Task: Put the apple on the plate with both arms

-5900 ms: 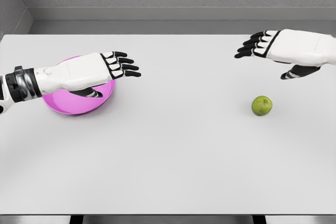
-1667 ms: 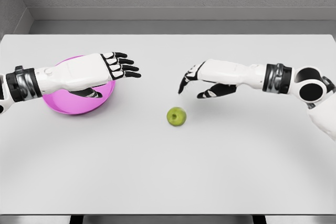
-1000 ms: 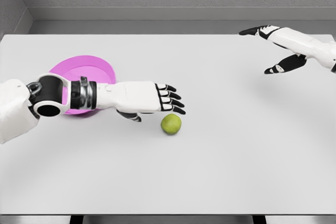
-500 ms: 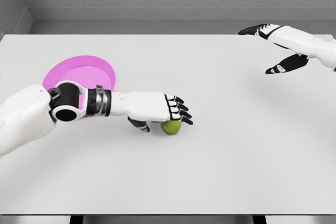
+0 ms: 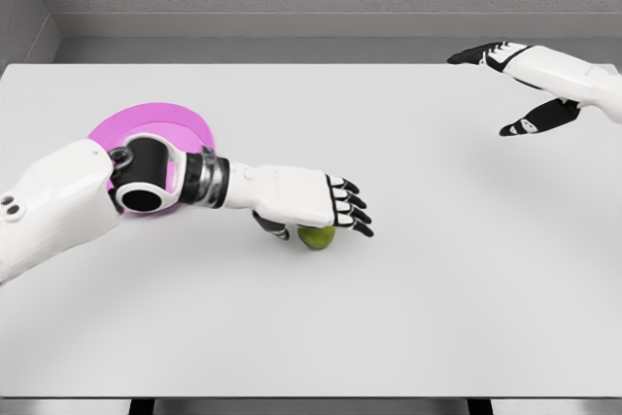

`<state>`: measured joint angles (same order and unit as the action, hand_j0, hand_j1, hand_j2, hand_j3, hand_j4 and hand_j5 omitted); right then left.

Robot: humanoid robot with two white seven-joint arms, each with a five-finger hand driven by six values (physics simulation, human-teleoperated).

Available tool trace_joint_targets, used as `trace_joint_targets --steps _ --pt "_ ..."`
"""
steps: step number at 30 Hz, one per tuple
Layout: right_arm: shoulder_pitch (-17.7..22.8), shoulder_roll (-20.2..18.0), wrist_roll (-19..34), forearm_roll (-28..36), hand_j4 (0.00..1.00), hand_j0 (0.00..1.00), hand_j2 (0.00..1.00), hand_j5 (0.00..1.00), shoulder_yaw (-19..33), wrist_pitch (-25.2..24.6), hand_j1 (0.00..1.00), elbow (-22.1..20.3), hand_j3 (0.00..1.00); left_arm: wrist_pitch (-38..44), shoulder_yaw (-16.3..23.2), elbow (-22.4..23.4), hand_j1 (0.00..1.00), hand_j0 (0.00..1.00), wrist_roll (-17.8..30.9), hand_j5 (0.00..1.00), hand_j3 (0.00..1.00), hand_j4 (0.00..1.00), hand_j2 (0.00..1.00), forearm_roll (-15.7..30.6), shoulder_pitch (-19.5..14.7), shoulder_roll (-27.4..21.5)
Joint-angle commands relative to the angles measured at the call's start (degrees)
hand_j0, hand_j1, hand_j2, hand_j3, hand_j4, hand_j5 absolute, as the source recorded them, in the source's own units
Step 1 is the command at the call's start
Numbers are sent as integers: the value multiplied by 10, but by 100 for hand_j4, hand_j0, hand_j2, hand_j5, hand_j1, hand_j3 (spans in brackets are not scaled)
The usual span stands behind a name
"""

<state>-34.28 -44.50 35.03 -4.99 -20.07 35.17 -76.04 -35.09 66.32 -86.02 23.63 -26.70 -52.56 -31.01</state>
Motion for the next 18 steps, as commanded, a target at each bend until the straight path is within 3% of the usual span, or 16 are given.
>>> trace_joint_targets --steps 1,9,18 --pt "0 -2 0 4 100 100 100 100 0 -2 100 -2 100 1 3 2 100 100 12 100 100 100 100 -7 -2 8" --pt "0 -2 0 4 100 100 100 100 0 -2 100 -6 100 1 3 21 99 99 12 99 99 99 99 -19 -4 8" --pt "-6 -2 0 4 100 100 100 100 0 -2 100 -10 100 1 4 21 86 86 12 86 86 86 86 -37 -3 9"
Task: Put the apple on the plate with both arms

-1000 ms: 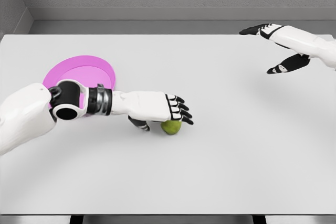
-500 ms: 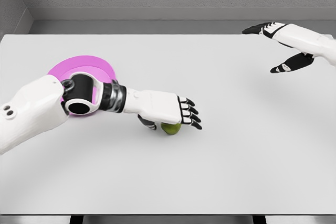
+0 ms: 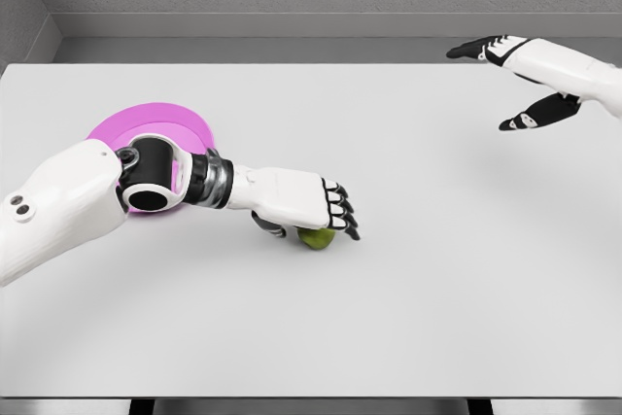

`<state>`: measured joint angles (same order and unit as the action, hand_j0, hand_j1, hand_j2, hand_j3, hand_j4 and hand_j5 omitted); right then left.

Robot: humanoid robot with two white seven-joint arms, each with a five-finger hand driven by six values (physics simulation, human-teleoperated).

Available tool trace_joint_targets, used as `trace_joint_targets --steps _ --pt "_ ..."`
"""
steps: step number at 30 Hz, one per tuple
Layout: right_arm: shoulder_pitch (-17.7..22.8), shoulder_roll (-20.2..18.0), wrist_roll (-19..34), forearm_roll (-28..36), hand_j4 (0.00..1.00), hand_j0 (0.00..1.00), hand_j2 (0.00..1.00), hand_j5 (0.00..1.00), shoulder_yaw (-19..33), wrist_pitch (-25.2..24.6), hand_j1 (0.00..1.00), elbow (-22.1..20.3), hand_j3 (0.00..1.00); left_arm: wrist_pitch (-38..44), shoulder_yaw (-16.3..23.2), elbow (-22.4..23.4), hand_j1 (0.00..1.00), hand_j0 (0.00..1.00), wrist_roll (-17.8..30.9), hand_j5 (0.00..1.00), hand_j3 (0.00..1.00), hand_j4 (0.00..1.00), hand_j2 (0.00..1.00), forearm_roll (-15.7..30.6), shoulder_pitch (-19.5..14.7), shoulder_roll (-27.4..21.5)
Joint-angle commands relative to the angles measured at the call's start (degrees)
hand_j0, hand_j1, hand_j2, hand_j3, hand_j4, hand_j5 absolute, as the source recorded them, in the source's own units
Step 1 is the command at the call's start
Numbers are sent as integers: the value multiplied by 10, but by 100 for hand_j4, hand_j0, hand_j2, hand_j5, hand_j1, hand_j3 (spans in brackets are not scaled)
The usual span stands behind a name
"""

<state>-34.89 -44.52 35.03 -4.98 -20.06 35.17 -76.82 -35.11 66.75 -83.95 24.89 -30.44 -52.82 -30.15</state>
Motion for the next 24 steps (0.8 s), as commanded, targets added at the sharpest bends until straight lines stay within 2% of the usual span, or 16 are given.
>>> trace_joint_targets --steps 1,18,22,24 --pt "1 -1 0 4 100 100 100 100 0 -2 100 -2 100 1 0 0 86 86 0 86 86 86 86 0 0 0" --pt "1 -2 0 4 100 100 100 100 0 -2 100 -3 100 1 4 0 85 85 1 85 85 85 85 -17 3 4" --pt "1 -3 0 4 100 100 100 100 0 -2 100 -3 100 1 4 0 76 76 1 76 76 76 76 -22 3 4" --pt "1 -3 0 4 100 100 100 100 0 -2 100 -3 100 1 4 0 76 76 1 76 76 76 76 -22 4 4"
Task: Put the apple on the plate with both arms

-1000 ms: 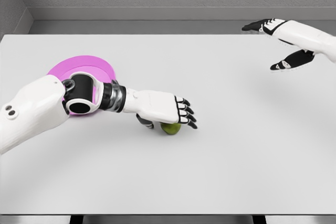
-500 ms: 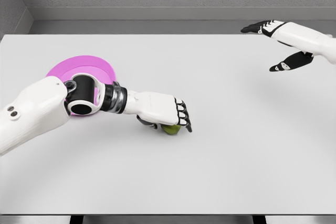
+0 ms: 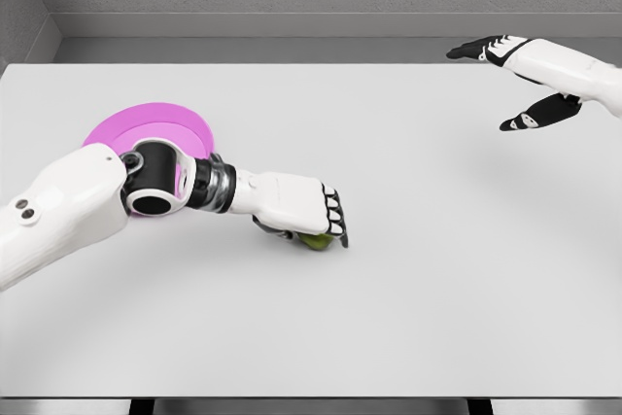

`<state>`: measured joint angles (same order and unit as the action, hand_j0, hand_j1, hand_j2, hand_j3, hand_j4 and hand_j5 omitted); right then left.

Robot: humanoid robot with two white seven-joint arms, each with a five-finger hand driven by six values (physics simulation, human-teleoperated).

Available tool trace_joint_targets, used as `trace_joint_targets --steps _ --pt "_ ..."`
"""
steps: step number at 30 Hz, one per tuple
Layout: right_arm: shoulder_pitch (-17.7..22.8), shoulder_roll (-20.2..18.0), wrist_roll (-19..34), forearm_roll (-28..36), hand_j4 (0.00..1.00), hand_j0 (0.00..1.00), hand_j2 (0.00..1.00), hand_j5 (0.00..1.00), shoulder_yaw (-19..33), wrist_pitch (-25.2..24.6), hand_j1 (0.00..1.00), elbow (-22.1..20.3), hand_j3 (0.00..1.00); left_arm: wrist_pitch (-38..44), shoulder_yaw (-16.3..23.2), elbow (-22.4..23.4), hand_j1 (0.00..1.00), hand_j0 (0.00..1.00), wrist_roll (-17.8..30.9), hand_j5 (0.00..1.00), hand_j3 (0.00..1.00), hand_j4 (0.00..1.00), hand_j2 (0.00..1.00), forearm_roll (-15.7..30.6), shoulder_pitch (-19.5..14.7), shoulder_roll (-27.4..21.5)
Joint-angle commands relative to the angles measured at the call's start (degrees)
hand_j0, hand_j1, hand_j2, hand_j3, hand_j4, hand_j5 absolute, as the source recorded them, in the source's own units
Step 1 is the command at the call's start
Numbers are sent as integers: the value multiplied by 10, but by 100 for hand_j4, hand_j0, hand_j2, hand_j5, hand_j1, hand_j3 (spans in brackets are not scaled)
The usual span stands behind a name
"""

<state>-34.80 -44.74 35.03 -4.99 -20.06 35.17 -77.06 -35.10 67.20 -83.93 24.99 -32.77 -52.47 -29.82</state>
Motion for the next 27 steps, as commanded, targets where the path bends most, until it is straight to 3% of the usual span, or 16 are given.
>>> trace_joint_targets --steps 1,17,21,27 --pt "0 -1 0 4 100 100 100 100 0 -2 100 0 100 1 -1 0 75 75 0 75 75 75 75 0 0 -1" --pt "0 -1 0 4 100 100 100 100 0 -2 100 0 100 1 3 -1 51 51 -1 51 51 51 51 -4 -4 -8" --pt "-1 -1 0 4 100 100 100 100 0 -2 100 0 100 1 -4 -5 46 46 -7 46 46 46 46 20 -21 -28" --pt "0 -1 0 4 100 100 100 100 0 -2 100 0 100 1 -128 0 45 45 -6 45 45 45 45 83 -24 -158"
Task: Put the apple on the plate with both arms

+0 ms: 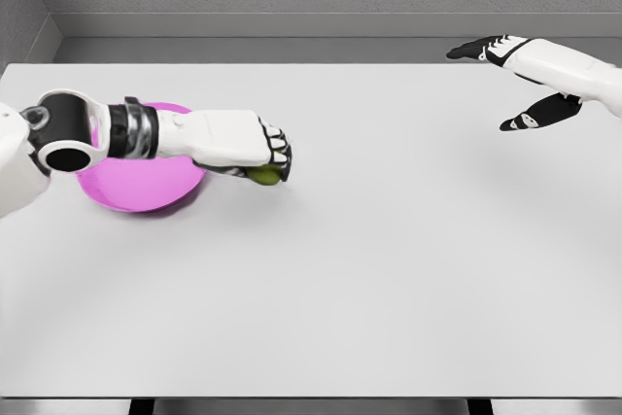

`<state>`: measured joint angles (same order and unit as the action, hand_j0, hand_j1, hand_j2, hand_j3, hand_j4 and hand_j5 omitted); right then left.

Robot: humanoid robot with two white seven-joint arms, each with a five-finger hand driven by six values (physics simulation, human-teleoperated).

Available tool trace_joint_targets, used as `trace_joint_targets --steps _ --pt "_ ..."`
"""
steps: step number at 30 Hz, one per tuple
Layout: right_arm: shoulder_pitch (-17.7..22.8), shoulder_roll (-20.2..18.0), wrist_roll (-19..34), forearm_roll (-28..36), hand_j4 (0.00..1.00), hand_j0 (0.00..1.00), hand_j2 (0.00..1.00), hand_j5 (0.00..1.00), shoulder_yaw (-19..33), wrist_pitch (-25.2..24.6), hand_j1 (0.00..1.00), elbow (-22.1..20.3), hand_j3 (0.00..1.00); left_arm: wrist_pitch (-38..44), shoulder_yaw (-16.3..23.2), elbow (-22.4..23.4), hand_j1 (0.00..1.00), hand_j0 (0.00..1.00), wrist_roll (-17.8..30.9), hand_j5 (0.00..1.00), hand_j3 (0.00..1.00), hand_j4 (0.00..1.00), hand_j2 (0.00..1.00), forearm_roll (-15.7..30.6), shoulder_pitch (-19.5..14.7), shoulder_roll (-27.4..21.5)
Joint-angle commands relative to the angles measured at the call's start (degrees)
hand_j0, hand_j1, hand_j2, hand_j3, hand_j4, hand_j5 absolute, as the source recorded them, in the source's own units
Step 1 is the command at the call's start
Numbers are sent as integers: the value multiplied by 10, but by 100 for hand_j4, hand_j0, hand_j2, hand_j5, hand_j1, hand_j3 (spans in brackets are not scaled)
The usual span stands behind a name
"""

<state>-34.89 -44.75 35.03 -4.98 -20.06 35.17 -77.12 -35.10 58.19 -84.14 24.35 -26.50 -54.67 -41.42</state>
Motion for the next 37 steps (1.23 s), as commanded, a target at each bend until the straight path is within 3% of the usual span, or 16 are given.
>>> trace_joint_targets --steps 1,5,8,12,15,16,17,20,21,24,26,30,37 --pt "0 0 0 4 100 100 100 100 0 -2 100 0 100 1 -44 9 45 45 0 45 45 45 45 21 1 -59" --pt "0 -1 0 4 100 100 100 100 0 -2 100 0 100 1 -62 132 45 45 4 45 45 45 45 19 1 -64" --pt "0 -1 0 4 100 100 100 100 0 -2 100 -1 100 1 -63 164 46 46 5 46 46 46 46 16 8 -87" --pt "1 -1 0 4 100 100 100 100 0 -2 100 -1 100 1 -60 165 56 56 5 56 56 56 56 16 16 -86" --pt "0 0 0 4 100 100 100 100 0 -2 100 0 100 1 -61 166 81 81 3 81 81 81 81 21 18 -86" --pt "0 0 0 4 100 100 100 100 0 -2 100 0 100 1 -61 166 97 97 2 97 97 97 97 28 18 -87" --pt "0 0 0 4 100 100 100 100 0 -2 100 0 100 1 -62 166 100 100 2 100 100 100 100 36 18 -87" --pt "0 -1 0 4 100 100 100 100 0 -2 100 -1 100 1 -62 168 100 100 2 100 100 100 100 41 18 -88" --pt "1 -1 0 4 100 100 100 100 0 -2 100 -1 100 1 -62 190 100 100 1 100 100 100 100 45 16 -86" --pt "2 -1 0 4 100 100 100 100 0 -2 100 0 100 1 -73 277 100 100 0 100 100 100 100 137 11 -83" --pt "2 -1 0 4 100 100 100 100 0 -2 100 0 100 1 -85 365 100 100 0 100 100 100 100 164 11 -67" --pt "0 -1 0 4 100 100 100 100 1 -2 100 0 100 1 -97 399 100 100 0 100 100 100 100 163 11 -63" --pt "1 -1 0 4 100 100 100 100 12 -2 100 0 100 1 -97 400 100 100 1 100 100 100 100 162 12 -59"
